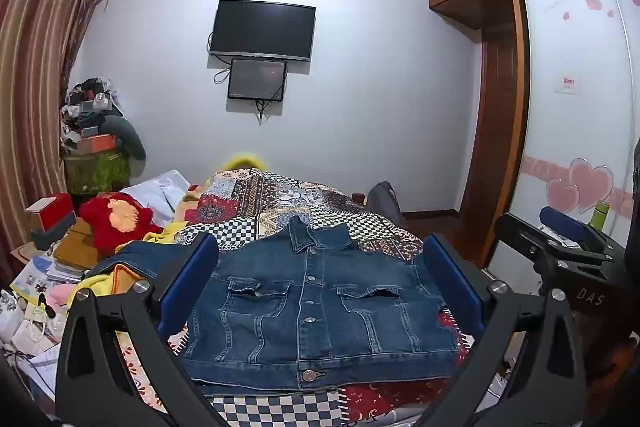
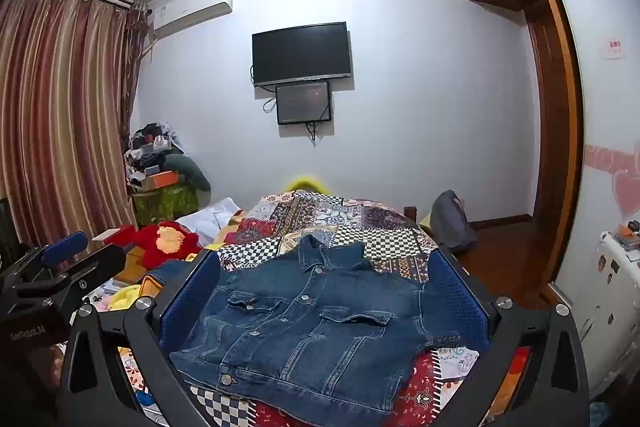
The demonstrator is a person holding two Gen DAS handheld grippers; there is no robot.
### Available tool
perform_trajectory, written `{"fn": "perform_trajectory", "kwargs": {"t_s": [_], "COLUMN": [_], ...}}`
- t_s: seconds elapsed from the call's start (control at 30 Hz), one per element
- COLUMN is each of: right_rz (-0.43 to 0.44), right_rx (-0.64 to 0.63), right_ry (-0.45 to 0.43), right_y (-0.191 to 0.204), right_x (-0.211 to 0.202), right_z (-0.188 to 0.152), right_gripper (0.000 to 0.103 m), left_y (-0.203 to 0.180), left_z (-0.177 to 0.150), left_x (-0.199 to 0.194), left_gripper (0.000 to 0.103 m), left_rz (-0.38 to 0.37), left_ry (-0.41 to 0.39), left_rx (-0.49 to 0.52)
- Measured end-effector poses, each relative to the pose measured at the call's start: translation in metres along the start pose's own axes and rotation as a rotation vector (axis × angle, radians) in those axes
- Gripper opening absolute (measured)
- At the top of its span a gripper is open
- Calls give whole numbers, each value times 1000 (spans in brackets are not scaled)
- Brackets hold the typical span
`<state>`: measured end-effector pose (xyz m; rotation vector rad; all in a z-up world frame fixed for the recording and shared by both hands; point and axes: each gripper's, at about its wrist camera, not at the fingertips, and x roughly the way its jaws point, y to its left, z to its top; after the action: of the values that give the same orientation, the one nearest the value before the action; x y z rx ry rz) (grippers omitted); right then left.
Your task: Fold large clothes
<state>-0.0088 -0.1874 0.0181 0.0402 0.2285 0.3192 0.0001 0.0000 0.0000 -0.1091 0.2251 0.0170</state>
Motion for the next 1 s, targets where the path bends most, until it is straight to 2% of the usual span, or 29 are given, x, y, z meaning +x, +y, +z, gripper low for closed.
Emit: {"fn": "perform_trajectory", "kwargs": {"t_s": [1.0], "right_rz": [2], "right_rx": [0], "right_ry": [-3], "right_y": [1], "right_x": [1], "right_z": [0], "right_gripper": [103], "left_y": [2], "left_z": [-1], "left_x": [5], "left_gripper": [103], "left_rz": [3], "left_ry": [1], "left_rx": [-2]}}
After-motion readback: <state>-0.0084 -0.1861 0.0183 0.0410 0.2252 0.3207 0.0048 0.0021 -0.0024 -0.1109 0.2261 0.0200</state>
